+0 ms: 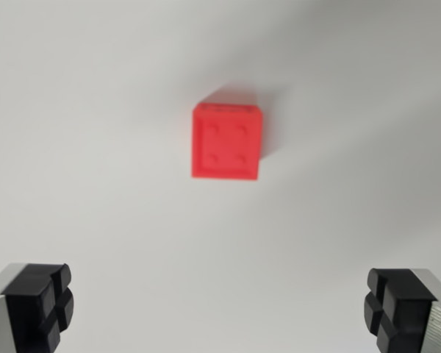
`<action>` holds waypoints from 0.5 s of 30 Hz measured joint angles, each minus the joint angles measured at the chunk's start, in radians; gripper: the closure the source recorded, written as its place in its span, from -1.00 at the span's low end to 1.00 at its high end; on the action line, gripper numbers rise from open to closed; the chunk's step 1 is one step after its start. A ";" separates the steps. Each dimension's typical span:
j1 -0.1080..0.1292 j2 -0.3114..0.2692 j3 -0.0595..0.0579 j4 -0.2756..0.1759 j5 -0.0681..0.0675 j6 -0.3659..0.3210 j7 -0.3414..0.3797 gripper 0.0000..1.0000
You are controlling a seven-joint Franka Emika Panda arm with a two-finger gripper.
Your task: Destack cube
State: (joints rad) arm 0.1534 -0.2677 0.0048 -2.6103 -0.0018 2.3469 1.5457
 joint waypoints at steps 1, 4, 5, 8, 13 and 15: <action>0.000 -0.007 0.000 0.004 0.000 -0.011 0.000 -1.00; 0.000 -0.025 0.000 0.015 0.000 -0.040 0.000 -1.00; 0.000 -0.031 0.000 0.020 0.000 -0.050 0.000 -1.00; 0.000 -0.047 0.000 0.033 0.000 -0.080 0.000 -1.00; 0.000 -0.068 0.000 0.052 0.000 -0.121 0.000 -1.00; 0.000 -0.077 0.000 0.060 0.000 -0.137 0.000 -1.00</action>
State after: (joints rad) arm 0.1535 -0.3444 0.0048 -2.5505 -0.0016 2.2102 1.5457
